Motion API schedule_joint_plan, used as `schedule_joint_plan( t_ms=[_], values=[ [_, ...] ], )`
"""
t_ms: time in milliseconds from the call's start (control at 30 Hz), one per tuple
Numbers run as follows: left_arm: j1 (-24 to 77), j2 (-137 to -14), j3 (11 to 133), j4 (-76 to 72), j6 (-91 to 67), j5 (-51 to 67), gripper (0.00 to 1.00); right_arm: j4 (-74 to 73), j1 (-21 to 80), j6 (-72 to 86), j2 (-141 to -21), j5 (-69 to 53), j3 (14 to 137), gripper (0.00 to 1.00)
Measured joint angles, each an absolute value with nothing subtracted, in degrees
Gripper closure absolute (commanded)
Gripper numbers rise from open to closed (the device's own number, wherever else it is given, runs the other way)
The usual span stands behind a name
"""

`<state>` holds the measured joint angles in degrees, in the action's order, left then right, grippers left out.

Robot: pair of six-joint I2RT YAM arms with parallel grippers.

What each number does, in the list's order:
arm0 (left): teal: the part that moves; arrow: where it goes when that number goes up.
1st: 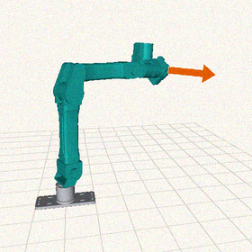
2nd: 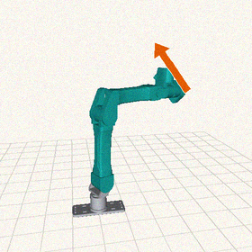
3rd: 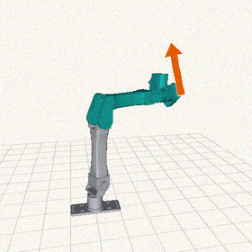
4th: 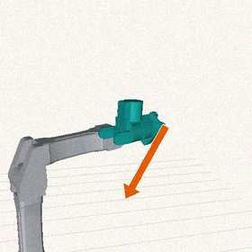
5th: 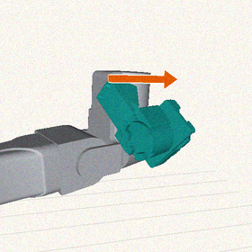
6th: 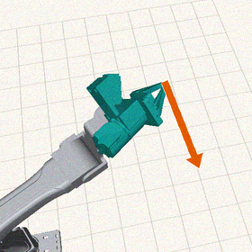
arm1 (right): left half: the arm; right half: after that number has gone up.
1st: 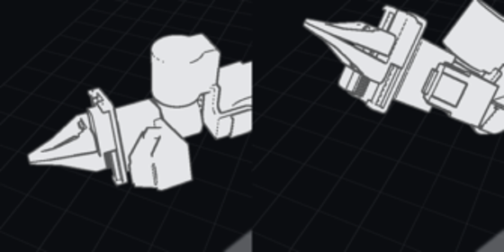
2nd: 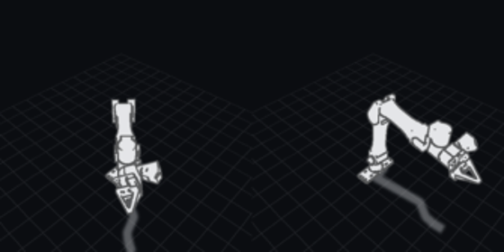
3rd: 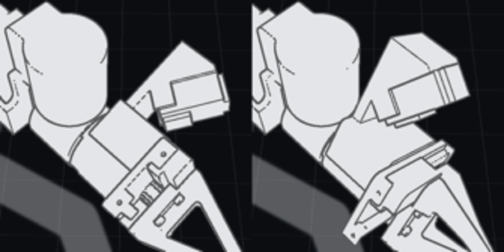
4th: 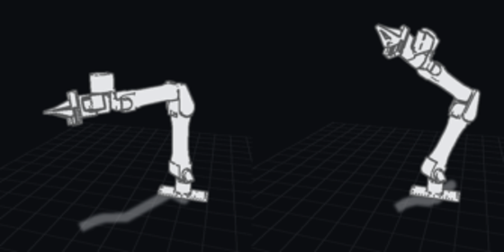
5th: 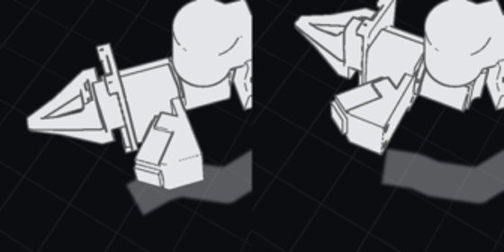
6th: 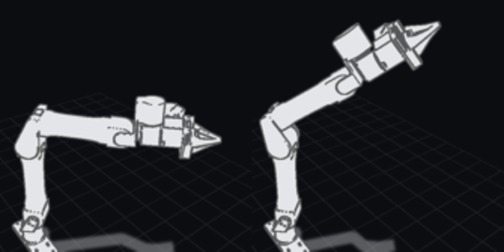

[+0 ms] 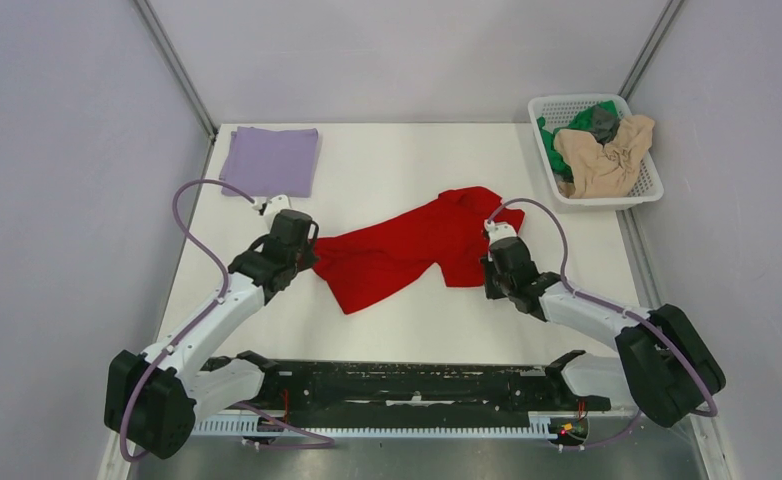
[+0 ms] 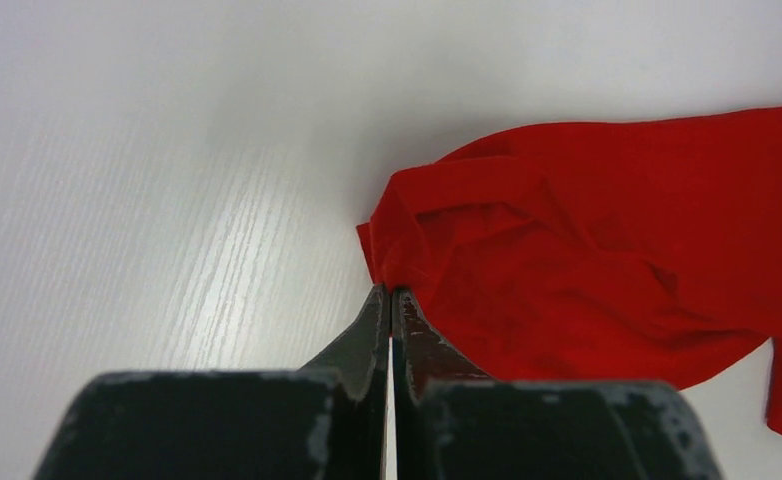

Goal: Fold and stack the t-shirts
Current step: Flatten out the tshirt

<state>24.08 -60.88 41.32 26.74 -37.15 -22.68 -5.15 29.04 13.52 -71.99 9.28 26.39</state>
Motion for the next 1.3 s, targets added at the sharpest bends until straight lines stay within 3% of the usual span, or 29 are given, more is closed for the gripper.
schedule_joint_plan(
  t_ms=[267, 633, 1000, 1300],
  values=[
    [24.1, -56.2, 50.3, 32.1, -37.2, -25.7, 0.98, -5.5, 29.1, 12.2, -59.9, 16.3, 28.7, 1.0],
    [24.1, -39.0, 73.2, 34.2, -34.5, -30.2, 0.98, -5.5, 29.1, 5.4, -43.1, 24.4, 58.3, 1.0],
    [24.1, -32.2, 93.4, 34.2, -30.9, -25.9, 0.98, -13.6, 29.3, 0.1, -40.9, 12.6, 86.1, 1.0],
    [23.4, -32.8, 97.0, 35.6, -29.2, -20.4, 0.98, -17.7, 29.3, -3.2, -43.1, 5.4, 101.8, 1.0]
  ],
)
